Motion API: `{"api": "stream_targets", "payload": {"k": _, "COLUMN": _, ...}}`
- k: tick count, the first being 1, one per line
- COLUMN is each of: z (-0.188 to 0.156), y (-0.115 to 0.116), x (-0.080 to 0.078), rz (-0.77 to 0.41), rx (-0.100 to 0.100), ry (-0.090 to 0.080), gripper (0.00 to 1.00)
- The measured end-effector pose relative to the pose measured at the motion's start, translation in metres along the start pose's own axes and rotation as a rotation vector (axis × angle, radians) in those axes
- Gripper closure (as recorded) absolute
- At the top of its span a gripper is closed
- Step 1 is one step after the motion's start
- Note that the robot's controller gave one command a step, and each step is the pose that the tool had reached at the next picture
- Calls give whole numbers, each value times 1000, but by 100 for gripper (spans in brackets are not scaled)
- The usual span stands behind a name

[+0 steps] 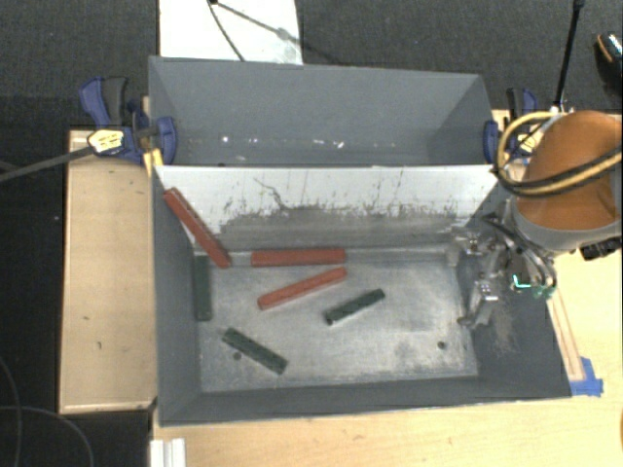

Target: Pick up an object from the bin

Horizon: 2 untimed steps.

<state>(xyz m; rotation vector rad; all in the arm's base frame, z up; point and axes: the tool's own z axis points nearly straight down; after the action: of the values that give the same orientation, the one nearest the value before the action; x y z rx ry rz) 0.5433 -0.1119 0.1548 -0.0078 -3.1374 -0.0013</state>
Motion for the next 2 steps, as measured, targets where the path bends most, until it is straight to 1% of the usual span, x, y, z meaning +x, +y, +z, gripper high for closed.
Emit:
{"api": "stream_targets", "payload": {"k": 1, "z": 72, "y": 122, "x": -10, "rz": 25, "rx": -4, "ry": -2, "gripper": 0}}
{"api": "stream_targets", "payload": {"k": 2, "z": 85, "y": 139, "x": -21, "rz": 27, "rx": -1, "ry": -9, "gripper": 0}}
